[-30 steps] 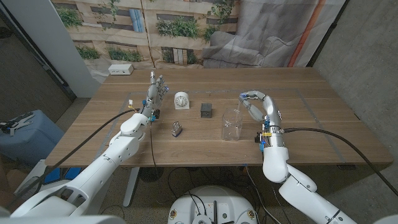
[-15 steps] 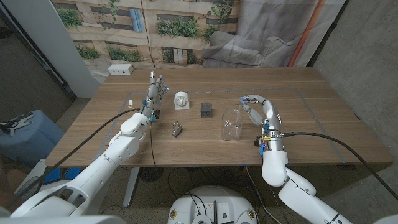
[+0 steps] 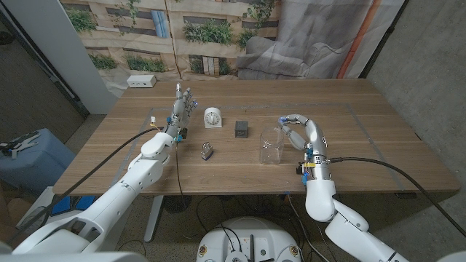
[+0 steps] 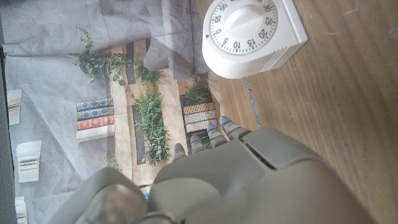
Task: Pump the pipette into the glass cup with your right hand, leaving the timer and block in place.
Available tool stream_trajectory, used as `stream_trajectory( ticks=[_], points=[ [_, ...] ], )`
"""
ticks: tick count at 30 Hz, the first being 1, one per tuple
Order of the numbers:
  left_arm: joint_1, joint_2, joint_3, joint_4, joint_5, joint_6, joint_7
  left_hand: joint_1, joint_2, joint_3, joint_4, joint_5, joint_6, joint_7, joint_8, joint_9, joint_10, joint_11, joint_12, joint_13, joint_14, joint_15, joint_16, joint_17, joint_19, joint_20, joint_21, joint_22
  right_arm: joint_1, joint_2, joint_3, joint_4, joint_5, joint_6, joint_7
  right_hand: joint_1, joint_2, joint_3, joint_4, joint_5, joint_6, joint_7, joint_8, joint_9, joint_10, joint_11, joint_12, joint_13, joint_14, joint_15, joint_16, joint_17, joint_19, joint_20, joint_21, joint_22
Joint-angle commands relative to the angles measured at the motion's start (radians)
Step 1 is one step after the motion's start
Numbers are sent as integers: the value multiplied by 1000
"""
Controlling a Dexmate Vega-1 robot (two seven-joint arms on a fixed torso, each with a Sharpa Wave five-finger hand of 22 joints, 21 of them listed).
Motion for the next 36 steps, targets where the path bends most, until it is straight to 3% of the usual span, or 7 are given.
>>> stream_trajectory(
  ticks=[1,36],
  points=[
    [0,0,0,0,0,1,0,-1,44,-7,0,7,-2,-6,6,2,-1,-2,4,6,-9,-115,6,6,-6,-90,5,2,8,-3,-19,13,-16,3,-7,2,12,-5,-2,4,2,-6,-2,5,-5,0,-4,5,2,-152,3,1,2,-7,-4,3],
    [0,0,0,0,0,0,0,-1,44,-7,0,7,-2,-6,6,2,-2,-4,4,5,-10,-115,6,6,-6,-89,5,2,-4,20,-21,25,43,47,0,11,19,-9,1,5,9,-3,-6,4,0,0,3,13,6,-153,5,3,6,-8,-3,3]
  ],
)
